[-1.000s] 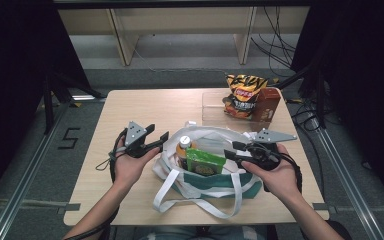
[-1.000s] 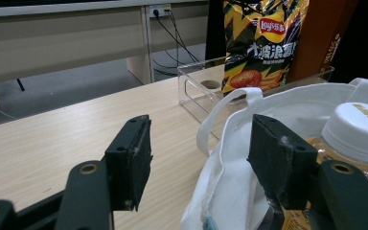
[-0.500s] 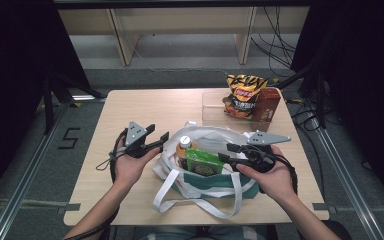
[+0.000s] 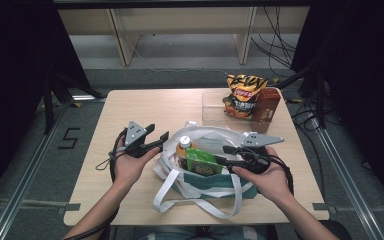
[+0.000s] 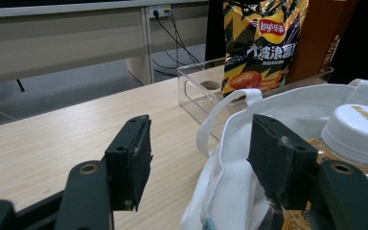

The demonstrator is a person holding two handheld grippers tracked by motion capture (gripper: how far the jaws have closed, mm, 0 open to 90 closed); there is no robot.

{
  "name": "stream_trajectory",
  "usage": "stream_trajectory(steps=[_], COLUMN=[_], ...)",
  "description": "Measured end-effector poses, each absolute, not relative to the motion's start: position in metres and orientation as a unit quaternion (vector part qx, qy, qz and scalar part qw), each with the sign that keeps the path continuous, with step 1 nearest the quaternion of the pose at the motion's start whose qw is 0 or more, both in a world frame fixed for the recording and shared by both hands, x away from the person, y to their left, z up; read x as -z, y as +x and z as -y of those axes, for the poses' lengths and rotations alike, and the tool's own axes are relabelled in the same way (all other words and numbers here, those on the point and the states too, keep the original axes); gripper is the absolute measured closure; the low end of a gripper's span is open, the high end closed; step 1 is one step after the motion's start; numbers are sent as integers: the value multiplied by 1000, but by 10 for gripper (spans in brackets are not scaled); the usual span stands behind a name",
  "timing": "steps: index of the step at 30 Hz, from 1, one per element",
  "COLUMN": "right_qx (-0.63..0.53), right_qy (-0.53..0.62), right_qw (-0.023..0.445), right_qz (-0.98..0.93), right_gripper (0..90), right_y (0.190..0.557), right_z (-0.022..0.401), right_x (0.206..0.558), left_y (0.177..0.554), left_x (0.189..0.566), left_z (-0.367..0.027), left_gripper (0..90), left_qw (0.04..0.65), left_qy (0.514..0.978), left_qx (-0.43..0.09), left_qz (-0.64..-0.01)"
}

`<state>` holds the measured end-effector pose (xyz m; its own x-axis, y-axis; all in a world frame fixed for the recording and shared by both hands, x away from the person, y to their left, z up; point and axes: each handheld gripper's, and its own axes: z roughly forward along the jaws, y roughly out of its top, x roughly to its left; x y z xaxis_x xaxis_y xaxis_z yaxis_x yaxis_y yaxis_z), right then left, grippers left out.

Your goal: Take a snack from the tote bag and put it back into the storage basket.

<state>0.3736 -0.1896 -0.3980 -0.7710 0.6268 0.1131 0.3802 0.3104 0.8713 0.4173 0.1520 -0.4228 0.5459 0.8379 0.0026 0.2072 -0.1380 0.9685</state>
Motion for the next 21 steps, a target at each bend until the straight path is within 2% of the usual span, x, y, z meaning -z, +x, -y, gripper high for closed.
stream_trajectory(steps=[5, 10, 11, 18, 21], right_qx=[-484, -477, -476, -471, -470], right_qy=[330, 318, 321, 303, 309], right_qw=[103, 126, 117, 120, 107], right_qz=[-804, -809, -811, -820, -820], right_gripper=[546, 550, 558, 658, 709], right_y=[375, 377, 376, 375, 374], right_z=[183, 180, 179, 177, 176], right_x=[404, 407, 407, 407, 407], left_y=[417, 418, 418, 417, 417], left_x=[423, 423, 422, 423, 423], left_z=[-152, -153, -153, -151, -152], left_gripper=[397, 395, 396, 396, 397], left_qw=[540, 540, 541, 540, 539], left_qy=[693, 693, 692, 696, 696], left_qx=[-292, -291, -291, -291, -292], left_qz=[-378, -379, -379, -374, -375])
